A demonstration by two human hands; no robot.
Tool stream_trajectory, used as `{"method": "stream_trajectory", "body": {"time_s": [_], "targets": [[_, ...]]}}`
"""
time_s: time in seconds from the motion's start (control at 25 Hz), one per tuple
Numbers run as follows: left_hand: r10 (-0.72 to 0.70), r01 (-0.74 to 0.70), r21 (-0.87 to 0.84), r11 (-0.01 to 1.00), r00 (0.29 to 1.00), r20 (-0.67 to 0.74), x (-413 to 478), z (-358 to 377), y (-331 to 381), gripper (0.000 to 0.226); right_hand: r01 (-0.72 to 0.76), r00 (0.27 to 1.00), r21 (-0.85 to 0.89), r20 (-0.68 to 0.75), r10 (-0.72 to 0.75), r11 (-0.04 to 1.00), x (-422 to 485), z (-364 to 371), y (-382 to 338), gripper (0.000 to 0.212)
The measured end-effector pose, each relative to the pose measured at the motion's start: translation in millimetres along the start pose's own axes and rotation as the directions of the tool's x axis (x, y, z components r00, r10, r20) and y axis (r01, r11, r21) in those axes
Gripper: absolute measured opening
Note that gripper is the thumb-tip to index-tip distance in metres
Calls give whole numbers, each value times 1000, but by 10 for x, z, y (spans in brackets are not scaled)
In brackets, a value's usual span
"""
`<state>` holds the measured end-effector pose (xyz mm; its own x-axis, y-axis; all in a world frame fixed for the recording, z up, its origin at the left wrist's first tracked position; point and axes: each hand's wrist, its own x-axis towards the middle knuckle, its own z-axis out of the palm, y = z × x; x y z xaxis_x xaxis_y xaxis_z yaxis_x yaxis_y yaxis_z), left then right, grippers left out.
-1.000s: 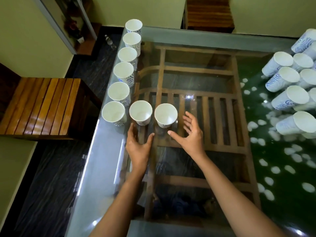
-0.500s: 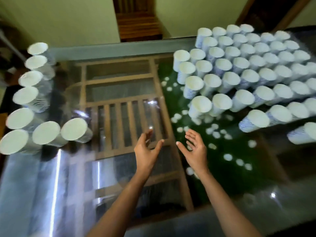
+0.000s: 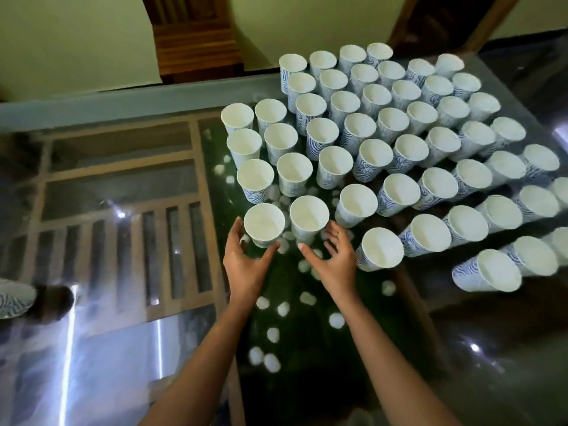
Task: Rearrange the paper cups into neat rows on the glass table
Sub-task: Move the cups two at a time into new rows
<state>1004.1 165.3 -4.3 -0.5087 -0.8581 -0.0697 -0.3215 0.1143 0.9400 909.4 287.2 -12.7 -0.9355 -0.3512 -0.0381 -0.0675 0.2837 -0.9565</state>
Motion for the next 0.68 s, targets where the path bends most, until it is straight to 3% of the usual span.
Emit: {"method": "stream_trajectory", "body": {"time_s": [0.2,0.48,0.68], "targets": [[43,-43,17,999,999,-14,91,92,-3,77,23,1000,-29,0,-23,999,237,168,28,86],[26,-27,-26,999,997,-68,75,-60,-68,71,79,995,-45,-57,-82,996,209,266,-7,74],[-36,18,-139,990,991,-132,32,-540,-149,70,170,985,-71,28,-169,983,-131,570,-162,73]]}}
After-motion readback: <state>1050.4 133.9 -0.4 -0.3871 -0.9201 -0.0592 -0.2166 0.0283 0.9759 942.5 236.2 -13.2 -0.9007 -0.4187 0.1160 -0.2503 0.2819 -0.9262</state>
